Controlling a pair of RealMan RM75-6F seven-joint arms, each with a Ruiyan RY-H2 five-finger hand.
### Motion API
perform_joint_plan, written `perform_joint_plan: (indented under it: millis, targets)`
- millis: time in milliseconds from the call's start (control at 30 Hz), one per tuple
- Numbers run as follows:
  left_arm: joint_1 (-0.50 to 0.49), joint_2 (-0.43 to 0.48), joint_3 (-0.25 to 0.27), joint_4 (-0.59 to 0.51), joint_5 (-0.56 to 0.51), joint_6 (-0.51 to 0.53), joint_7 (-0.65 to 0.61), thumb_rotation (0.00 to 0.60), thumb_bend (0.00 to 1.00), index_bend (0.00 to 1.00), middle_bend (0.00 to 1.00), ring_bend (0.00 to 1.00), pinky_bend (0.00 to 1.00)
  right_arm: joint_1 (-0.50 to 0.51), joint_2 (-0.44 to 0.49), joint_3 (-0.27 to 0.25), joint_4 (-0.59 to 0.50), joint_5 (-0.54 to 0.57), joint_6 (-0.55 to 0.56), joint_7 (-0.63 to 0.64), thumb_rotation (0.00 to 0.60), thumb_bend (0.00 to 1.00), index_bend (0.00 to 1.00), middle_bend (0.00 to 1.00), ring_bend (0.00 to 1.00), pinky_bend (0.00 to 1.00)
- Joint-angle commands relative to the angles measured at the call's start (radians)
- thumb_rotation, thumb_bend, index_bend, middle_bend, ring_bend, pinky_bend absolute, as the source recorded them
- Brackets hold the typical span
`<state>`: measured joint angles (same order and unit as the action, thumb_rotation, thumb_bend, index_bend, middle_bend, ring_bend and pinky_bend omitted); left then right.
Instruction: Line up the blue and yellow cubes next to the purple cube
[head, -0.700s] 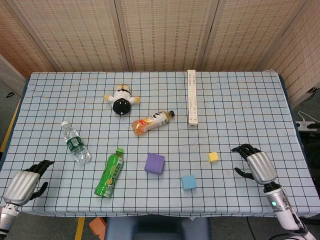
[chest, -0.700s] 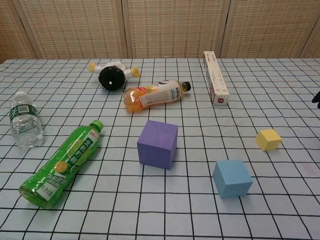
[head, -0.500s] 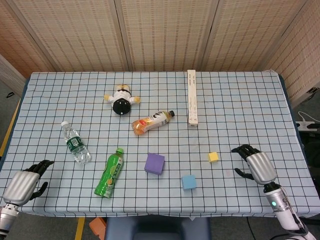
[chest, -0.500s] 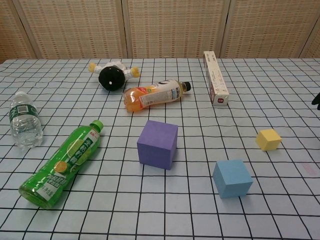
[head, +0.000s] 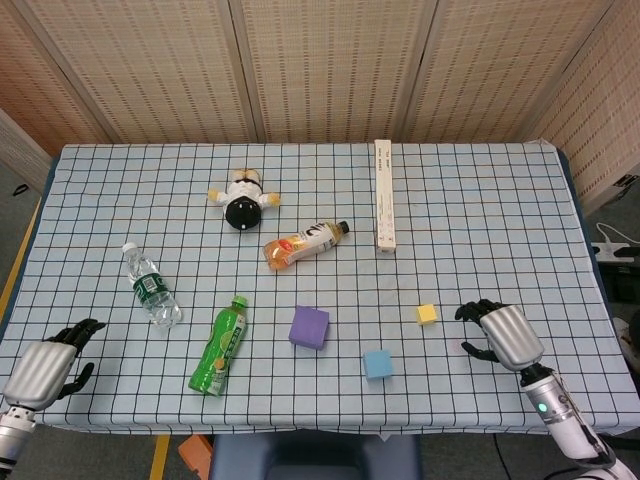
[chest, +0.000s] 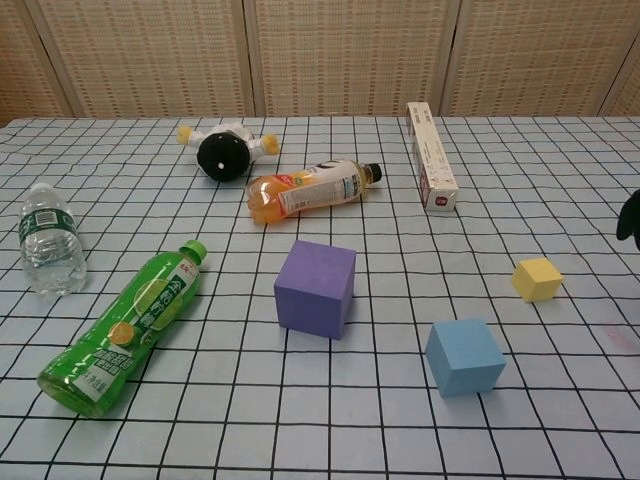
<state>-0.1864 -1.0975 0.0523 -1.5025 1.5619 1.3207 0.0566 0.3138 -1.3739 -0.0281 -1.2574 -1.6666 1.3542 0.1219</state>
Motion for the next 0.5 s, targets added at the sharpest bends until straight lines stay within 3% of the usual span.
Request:
perform_joint_plan:
  millis: [33, 233, 500]
  targets:
    - [-0.001, -0.001, 0.001, -0.002, -0.009, -0.011, 0.014, 0.600, 0.44, 0.19, 0.16, 0.27, 0.53, 0.042, 0.079, 0.011, -0.160, 0.029, -0.089, -0.086, 0.600, 0.02, 0.45, 0.70, 0.63, 0.83]
    - [0.000, 0.007, 0.000, -0.021, -0.026, -0.019, 0.032, 0.600, 0.44, 0.19, 0.16, 0.27, 0.53, 0.085, 0.126, 0.017, -0.313, 0.084, -0.206, -0.143, 0.600, 0.00, 0.46, 0.85, 0.75, 0.95]
    - [-0.002, 0.011, 0.000, -0.026, -0.030, -0.027, 0.031, 0.600, 0.44, 0.19, 0.16, 0.29, 0.53, 0.139, 0.128, 0.028, -0.427, 0.172, -0.342, -0.188, 0.600, 0.00, 0.46, 0.91, 0.82, 1.00]
